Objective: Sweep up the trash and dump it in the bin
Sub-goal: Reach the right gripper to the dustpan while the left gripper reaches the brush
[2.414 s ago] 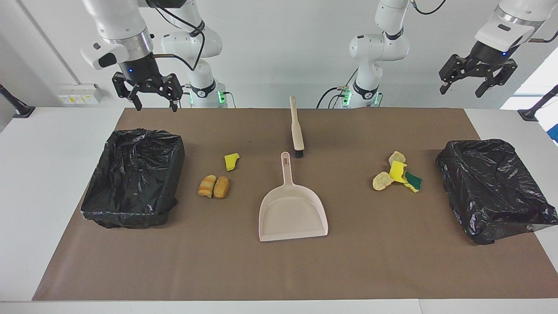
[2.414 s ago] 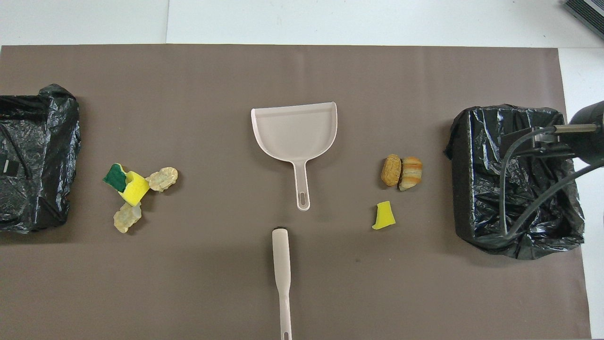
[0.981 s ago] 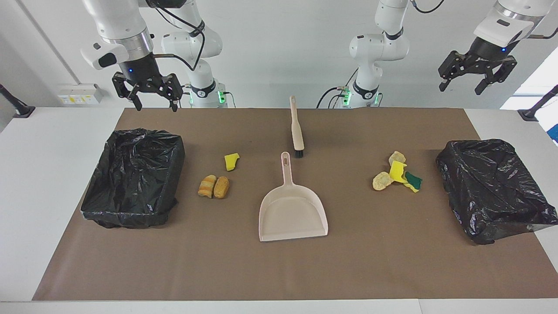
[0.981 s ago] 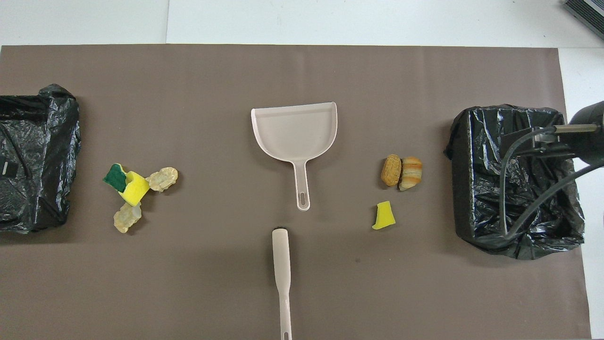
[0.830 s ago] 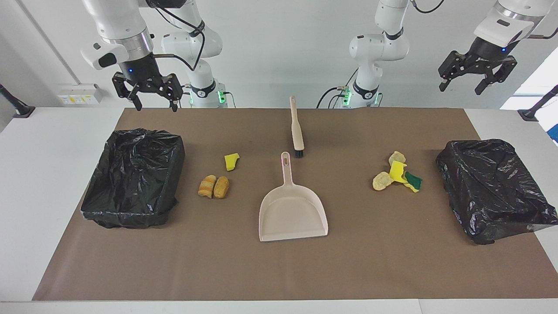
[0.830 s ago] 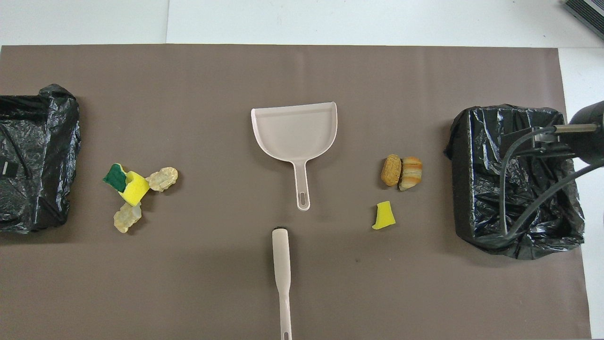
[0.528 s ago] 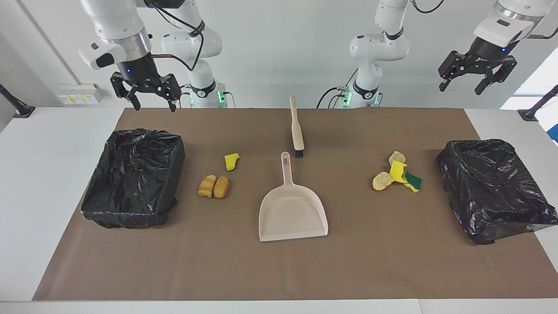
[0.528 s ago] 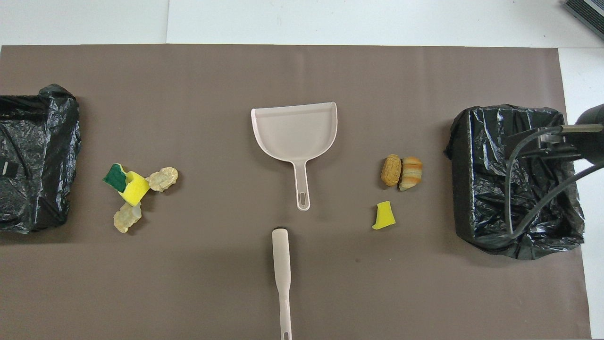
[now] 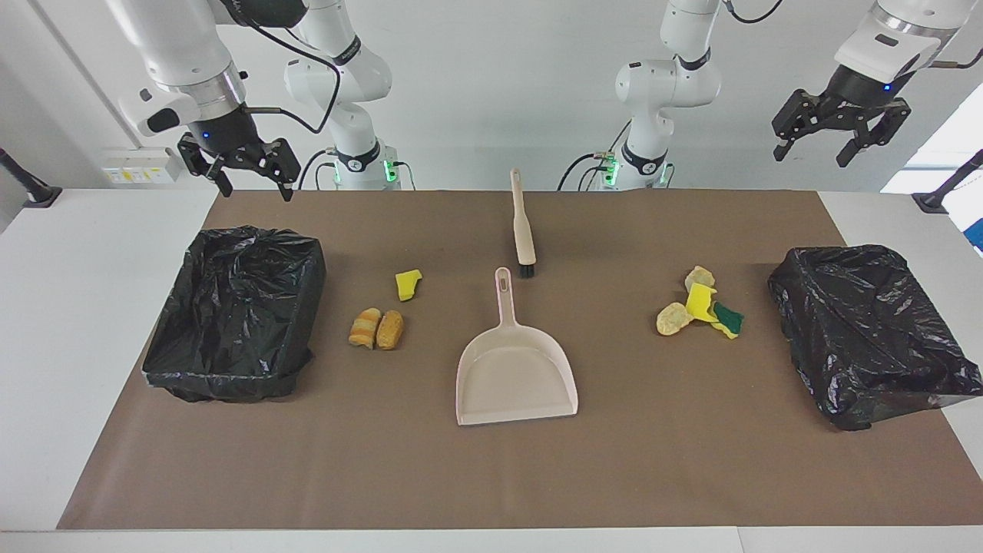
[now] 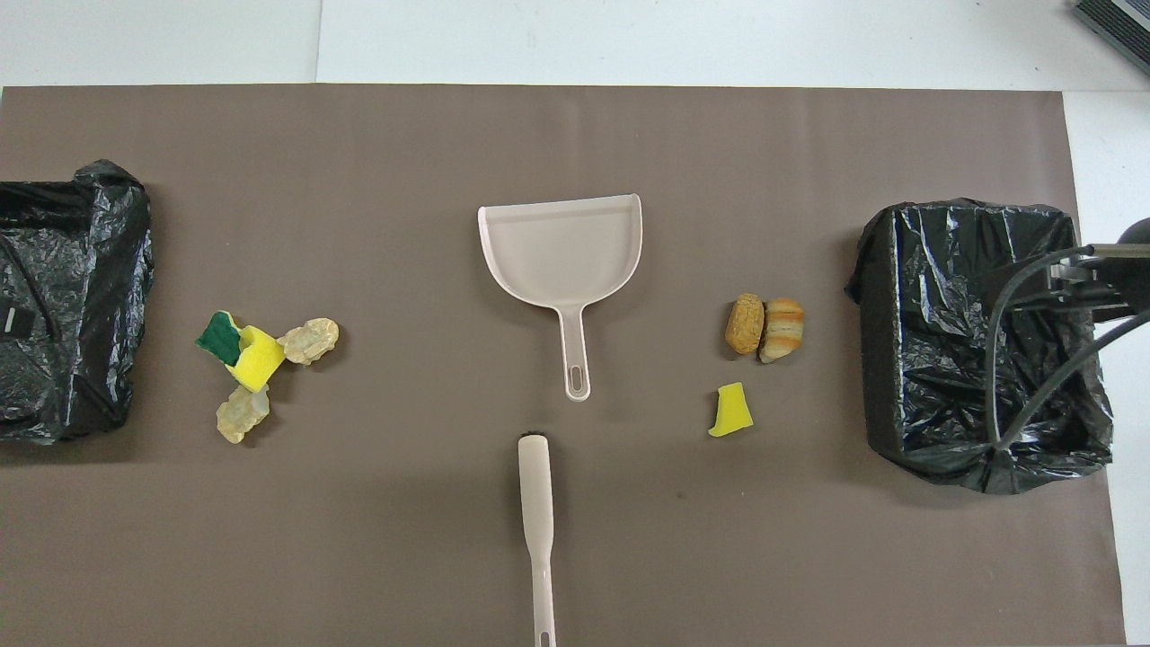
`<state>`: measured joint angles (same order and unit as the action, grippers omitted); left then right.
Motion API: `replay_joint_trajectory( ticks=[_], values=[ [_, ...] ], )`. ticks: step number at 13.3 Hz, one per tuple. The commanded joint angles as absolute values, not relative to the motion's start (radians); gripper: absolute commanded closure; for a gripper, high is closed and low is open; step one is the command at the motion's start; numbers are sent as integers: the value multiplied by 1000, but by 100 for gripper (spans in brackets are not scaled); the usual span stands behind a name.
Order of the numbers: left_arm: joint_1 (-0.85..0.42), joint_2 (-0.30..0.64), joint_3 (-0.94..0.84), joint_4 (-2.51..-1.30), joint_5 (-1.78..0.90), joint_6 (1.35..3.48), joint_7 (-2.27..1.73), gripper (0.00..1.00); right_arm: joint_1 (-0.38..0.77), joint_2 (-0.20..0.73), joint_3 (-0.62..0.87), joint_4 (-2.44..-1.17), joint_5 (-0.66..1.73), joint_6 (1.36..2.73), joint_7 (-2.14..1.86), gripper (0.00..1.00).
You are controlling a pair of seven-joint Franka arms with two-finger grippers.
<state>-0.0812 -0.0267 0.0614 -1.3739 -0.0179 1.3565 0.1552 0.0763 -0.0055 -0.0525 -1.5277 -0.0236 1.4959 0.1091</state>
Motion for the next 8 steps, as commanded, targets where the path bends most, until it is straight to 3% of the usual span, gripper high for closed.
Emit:
replay_joint_trajectory(
  ticks=[1, 8],
  values=[
    [-75, -35, 54, -1371, -2, 1339, 160, 0, 80, -34, -41, -1588, 9, 1551, 89, 0],
    [-95, -46, 6, -1381, -9, 1295, 143, 0, 285, 126, -26, -1592, 23, 1828, 231, 0]
  ],
)
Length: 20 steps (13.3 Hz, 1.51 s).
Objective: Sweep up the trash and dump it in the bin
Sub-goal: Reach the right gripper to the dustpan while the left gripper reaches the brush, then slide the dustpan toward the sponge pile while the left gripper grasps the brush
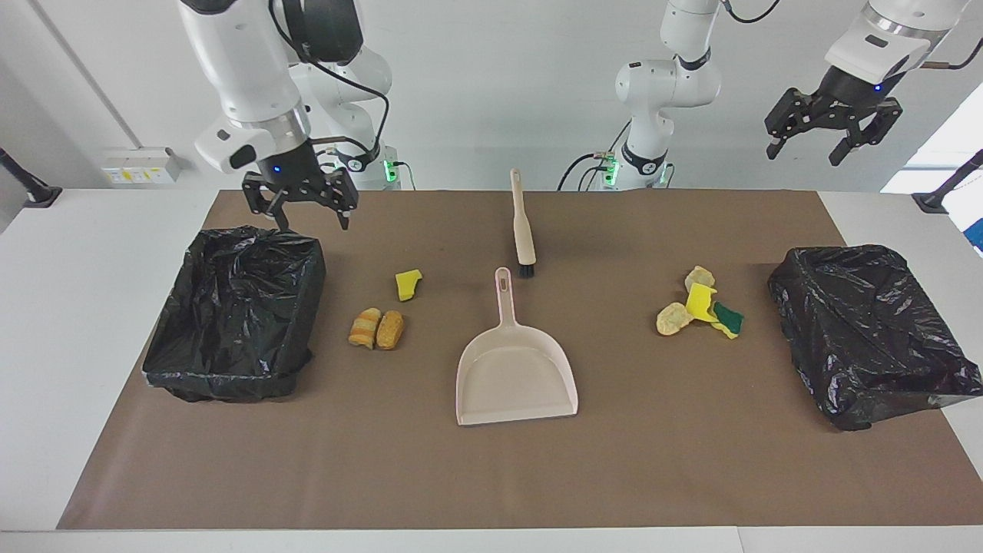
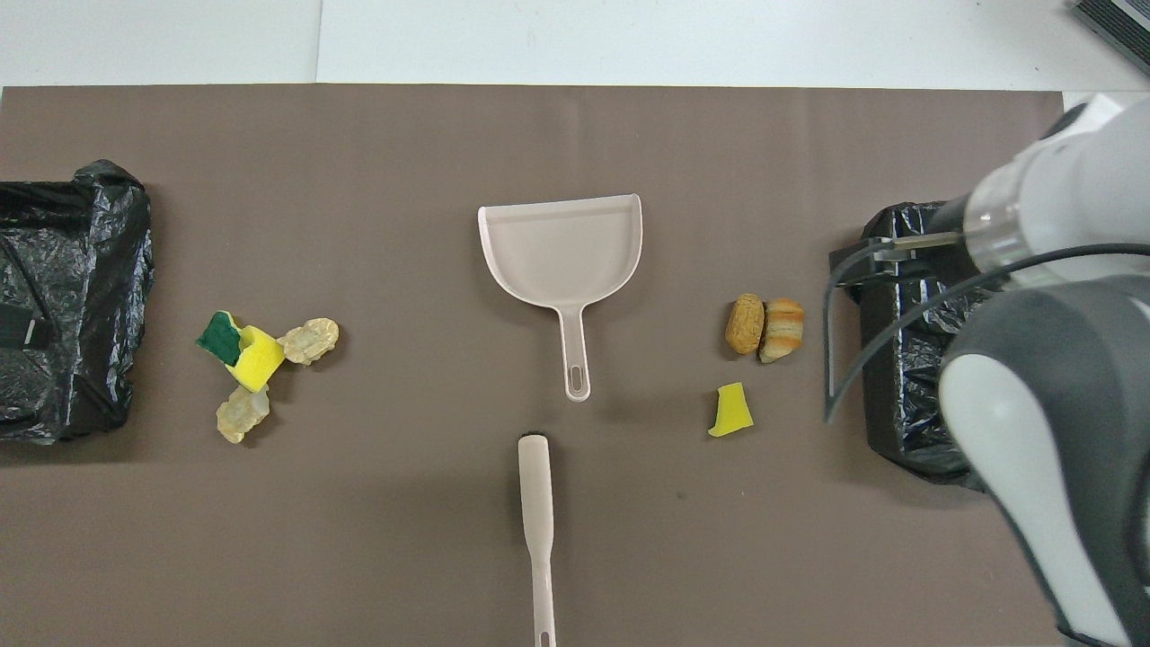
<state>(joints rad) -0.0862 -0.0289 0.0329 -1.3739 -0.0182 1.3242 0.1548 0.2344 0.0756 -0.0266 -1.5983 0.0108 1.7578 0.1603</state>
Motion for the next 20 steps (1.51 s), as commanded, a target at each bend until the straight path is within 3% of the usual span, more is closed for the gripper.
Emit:
replay_joint_trajectory(
  ticks=[1, 5, 8, 15, 20],
  values=[
    [-95, -72, -36, -1431, -11, 1302, 127, 0, 325, 158, -26, -1582, 25, 1877, 303, 0],
    [-119, -300, -165, -1919, -49, 1515, -23, 0, 432, 346, -26, -1471, 31, 1948, 512, 0],
    [-288, -377, -173, -2175, -77, 1662, -174, 0, 456, 420, -20, -1463, 95, 2046, 529, 0],
    [-584, -361, -175, -2414, -97, 2012, -452, 0, 515, 499, 11, -1479, 104, 2059, 519, 0],
    [-800, -253, -175, -2497, -104, 2242, -713, 0, 529, 540, 21, -1480, 132, 2025, 476, 0]
  ],
)
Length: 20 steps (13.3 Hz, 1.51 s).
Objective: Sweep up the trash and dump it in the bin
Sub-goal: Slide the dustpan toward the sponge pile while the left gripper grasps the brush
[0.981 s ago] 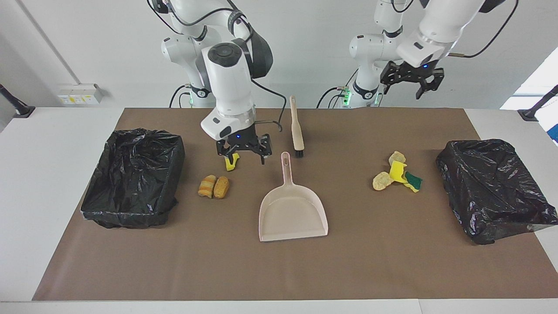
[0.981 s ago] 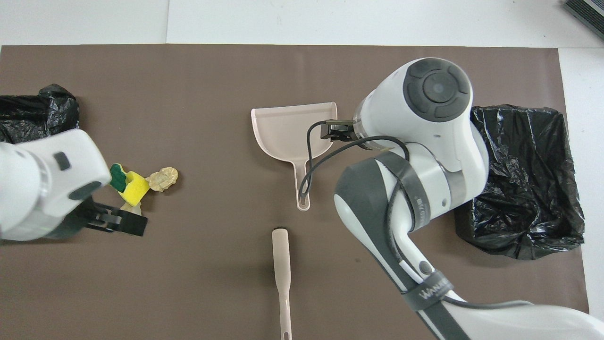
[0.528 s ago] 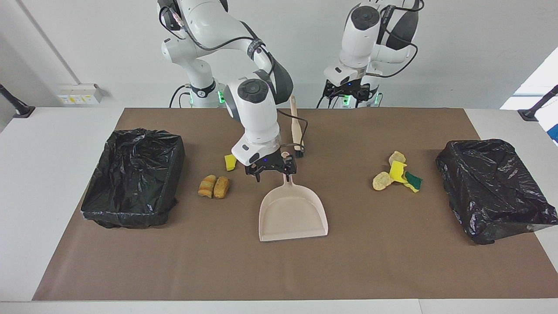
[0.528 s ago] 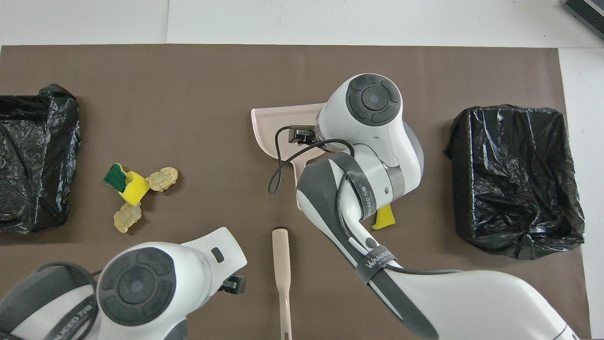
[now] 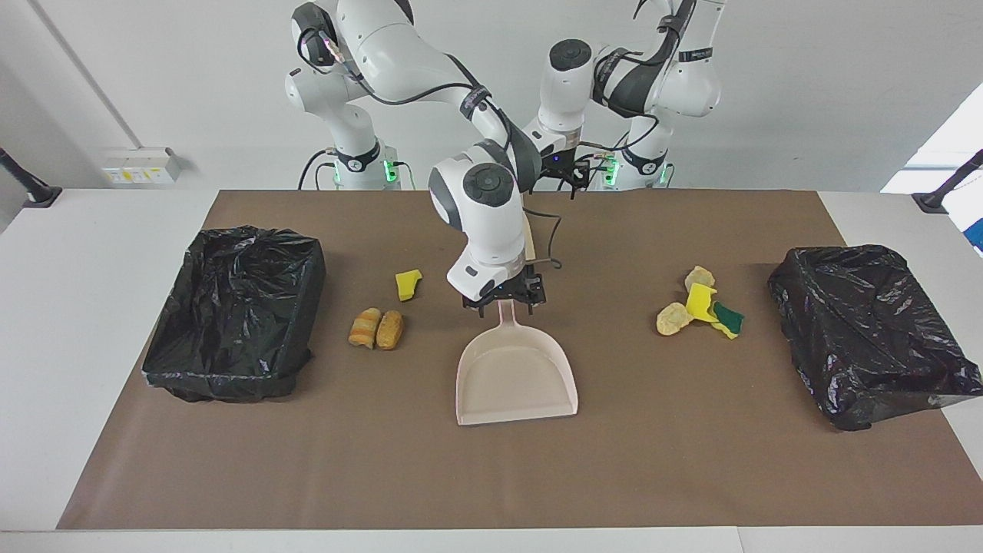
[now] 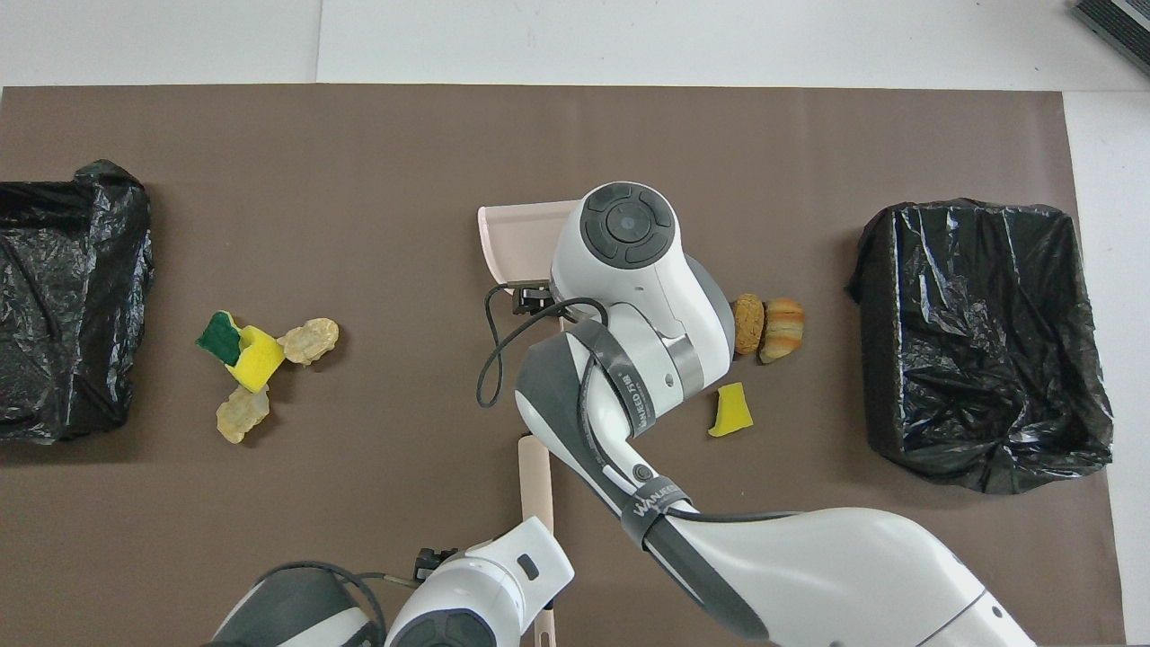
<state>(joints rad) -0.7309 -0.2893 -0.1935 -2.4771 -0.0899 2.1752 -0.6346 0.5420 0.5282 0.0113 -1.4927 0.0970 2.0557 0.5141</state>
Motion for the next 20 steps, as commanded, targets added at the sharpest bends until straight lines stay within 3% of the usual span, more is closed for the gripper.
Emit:
replay_joint_trajectory(
  ticks=[1, 4, 6, 7, 8, 9, 10, 12, 15, 16, 17, 20],
  values=[
    [-828, -217, -175, -2497, -104, 2275, -754, 0, 531, 538, 21, -1492, 138, 2004, 450, 0],
    [-851, -187, -175, -2497, -112, 2303, -788, 0, 532, 523, 21, -1522, 138, 1964, 420, 2],
    [-851, -187, -175, -2497, -162, 2295, -788, 5, 532, 519, 21, -1535, 140, 1960, 390, 32],
    [-851, -187, -175, -2497, -176, 2293, -788, 16, 531, 517, 21, -1537, 149, 1960, 385, 48],
    [-850, -186, -175, -2493, -179, 2275, -788, 28, 531, 517, 21, -1539, 172, 1960, 382, 68],
    [-850, -187, -175, -2494, -205, 2243, -787, 33, 529, 517, 21, -1539, 185, 1959, 383, 100],
    [-850, -190, -175, -2494, -231, 2214, -787, 34, 528, 517, 20, -1536, 193, 1954, 380, 100],
    [-851, -192, -175, -2491, -236, 2195, -793, 45, 511, 518, 21, -1523, 198, 1951, 370, 100],
    [-850, -187, -172, -2468, -236, 2133, -795, 83, 505, 497, 11, -1523, 196, 1945, 368, 100],
    [-839, -189, -170, -2458, -236, 2087, -793, 88, 482, 476, 9, -1525, 190, 1933, 351, 100],
    [-813, -190, -163, -2439, -236, 2038, -789, 100, 462, 454, 11, -1526, 192, 1909, 288, 100],
    [-634, -225, -160, -2373, -206, 1903, -763, 100, 408, 404, 9, -1531, 180, 1847, 109, 100]
  ],
)
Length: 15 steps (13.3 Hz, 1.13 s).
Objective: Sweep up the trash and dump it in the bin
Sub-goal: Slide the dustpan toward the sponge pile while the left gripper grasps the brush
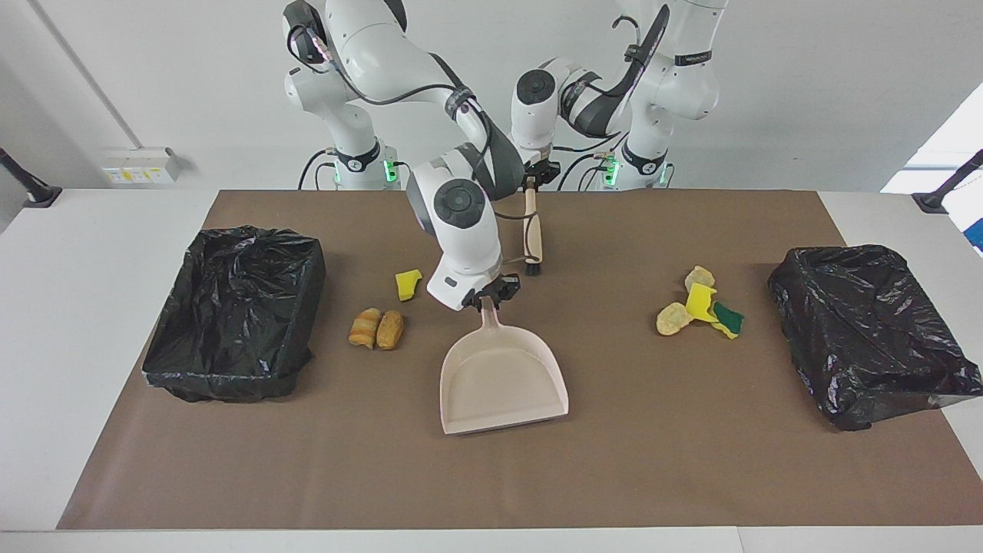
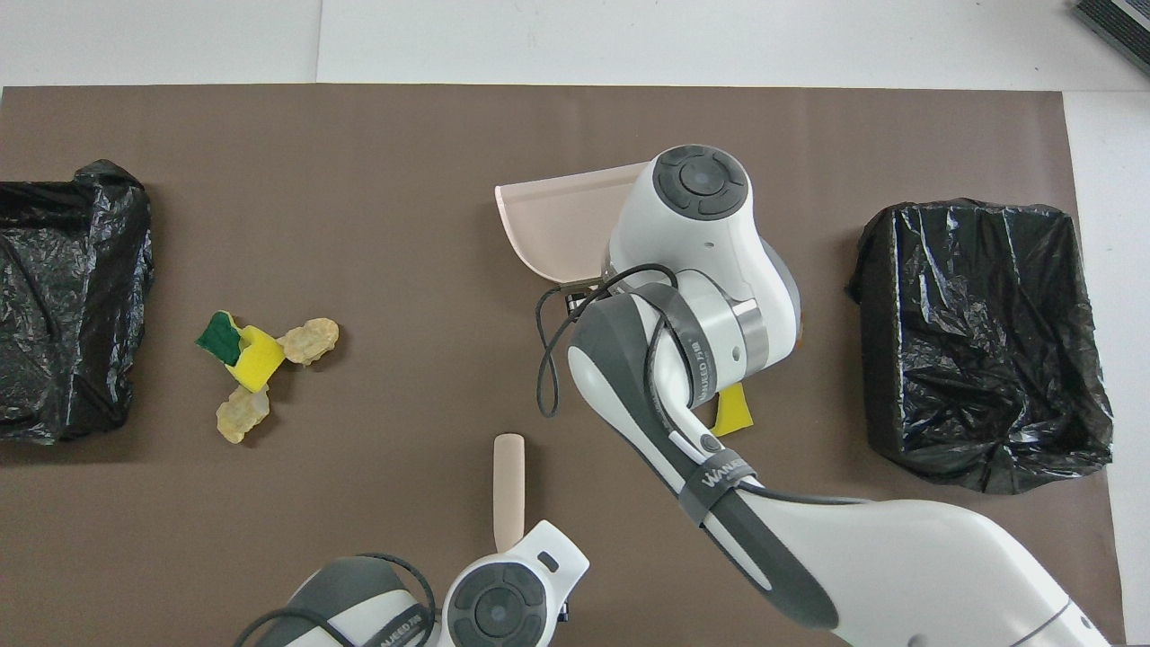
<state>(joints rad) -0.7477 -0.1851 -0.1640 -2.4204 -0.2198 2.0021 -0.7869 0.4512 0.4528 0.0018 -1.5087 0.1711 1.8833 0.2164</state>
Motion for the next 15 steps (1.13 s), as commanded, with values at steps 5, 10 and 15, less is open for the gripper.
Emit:
replay_joint_trajectory(
  ticks=[5, 10, 15],
  values=[
    [-228, -264, -161, -2235, -86, 1770, -491, 100, 327, 373, 8, -1537, 112, 1782, -318, 100],
    [99, -226, -161, -2223, 18, 1859, -137, 100, 345, 353, 21, -1581, 34, 1796, -611, 100],
    [302, -170, -161, -2276, 25, 1931, 3, 100, 390, 360, 23, -1588, -49, 1795, -808, 100]
  ],
)
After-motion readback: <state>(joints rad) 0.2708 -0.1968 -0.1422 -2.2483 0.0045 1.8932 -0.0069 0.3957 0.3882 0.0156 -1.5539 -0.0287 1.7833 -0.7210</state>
